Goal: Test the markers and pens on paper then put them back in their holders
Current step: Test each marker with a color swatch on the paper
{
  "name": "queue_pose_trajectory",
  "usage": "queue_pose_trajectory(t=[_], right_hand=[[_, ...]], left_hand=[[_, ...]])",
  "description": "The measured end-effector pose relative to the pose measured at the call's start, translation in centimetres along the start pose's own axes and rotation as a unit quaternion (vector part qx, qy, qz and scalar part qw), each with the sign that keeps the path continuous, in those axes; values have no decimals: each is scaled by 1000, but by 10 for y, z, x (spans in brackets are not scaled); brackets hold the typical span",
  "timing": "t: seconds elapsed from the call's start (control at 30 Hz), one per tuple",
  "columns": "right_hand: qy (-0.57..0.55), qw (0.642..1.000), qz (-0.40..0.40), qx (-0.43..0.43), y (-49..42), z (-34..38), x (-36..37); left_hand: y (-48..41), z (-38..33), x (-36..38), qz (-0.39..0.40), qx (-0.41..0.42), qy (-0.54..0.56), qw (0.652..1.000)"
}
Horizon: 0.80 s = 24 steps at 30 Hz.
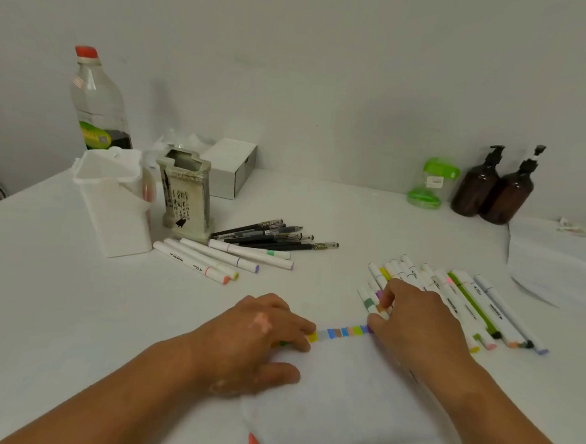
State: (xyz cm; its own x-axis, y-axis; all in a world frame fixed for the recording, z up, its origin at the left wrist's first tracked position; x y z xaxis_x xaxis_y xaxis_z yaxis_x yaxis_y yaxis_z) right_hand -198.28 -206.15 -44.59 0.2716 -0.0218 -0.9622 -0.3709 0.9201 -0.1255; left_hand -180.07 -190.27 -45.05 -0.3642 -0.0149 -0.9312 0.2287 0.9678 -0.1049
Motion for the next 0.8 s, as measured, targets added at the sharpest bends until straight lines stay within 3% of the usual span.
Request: queue_pose_trajectory(t=[0.1, 0.23, 0.5, 0.63, 0.8], right_hand=[[1, 1000, 17, -8, -6, 1, -3], [-7, 999, 25, -22, -17, 16, -9], [-56, 970, 41, -234, -43, 132, 19], [17, 968, 34, -247, -51, 157, 35], [25, 962, 32, -268, -48, 149, 31]], left_hand=[[8, -2, -5, 19, 6, -69, 997], [42, 4, -10, -21, -21, -112, 993], [99, -3, -9, -98, -94, -89, 987], [103, -7, -4, -99, -114, -64, 986], [100, -16, -4, -131, -95, -81, 983]])
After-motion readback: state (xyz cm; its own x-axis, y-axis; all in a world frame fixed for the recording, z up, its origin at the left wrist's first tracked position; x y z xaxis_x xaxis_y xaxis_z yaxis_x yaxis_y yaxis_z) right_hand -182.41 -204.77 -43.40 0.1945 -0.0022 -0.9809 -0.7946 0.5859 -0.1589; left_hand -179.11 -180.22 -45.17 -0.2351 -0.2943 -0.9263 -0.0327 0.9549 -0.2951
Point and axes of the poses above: each hand's wrist, its own y-axis away from the middle knuckle, its own x-axis out of the palm, z = x × y, the point moved 5 cm from there along -y, towards the middle knuckle, and after that the axes turned 1 degree about x, right-handed, at the moved point
